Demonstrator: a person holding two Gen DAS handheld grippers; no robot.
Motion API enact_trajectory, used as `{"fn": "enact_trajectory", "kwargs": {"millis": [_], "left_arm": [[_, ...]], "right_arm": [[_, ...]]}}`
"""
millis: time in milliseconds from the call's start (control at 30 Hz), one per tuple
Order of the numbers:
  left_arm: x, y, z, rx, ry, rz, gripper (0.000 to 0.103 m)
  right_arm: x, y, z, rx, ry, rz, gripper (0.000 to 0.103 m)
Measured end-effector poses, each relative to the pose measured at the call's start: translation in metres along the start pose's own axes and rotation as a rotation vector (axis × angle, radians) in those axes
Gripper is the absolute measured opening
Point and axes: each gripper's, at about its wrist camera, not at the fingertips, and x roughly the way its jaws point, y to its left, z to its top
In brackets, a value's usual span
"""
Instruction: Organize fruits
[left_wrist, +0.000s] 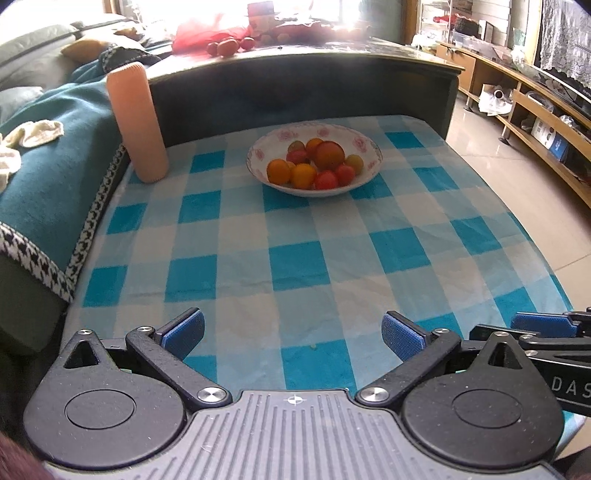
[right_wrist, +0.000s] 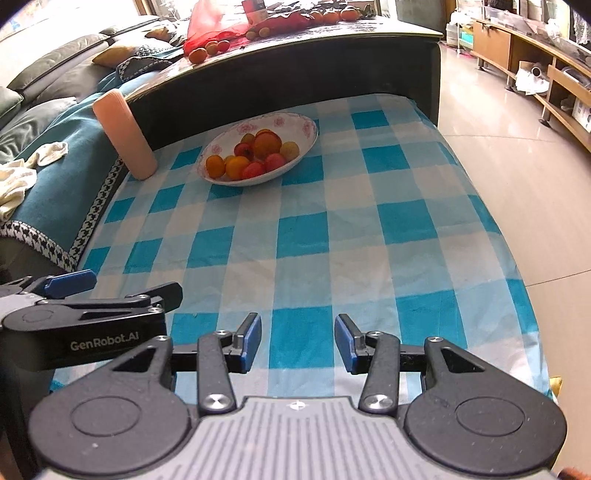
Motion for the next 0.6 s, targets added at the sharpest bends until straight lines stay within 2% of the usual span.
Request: {"fn": "enact_trajectory", "kwargs": {"millis": [200, 600], "left_arm": [[-0.004, -0.008, -0.015, 0.031, 0.022, 0.0, 0.103], [-0.008, -0.007, -0.02, 0.001, 0.023, 0.0, 0.103]], "right_arm": [[-0.004, 0.0, -0.011, -0.004, 0.008, -0.005, 0.057], [-0.005, 0.002, -0.021, -0.01, 0.026, -0.009, 0.057]]}}
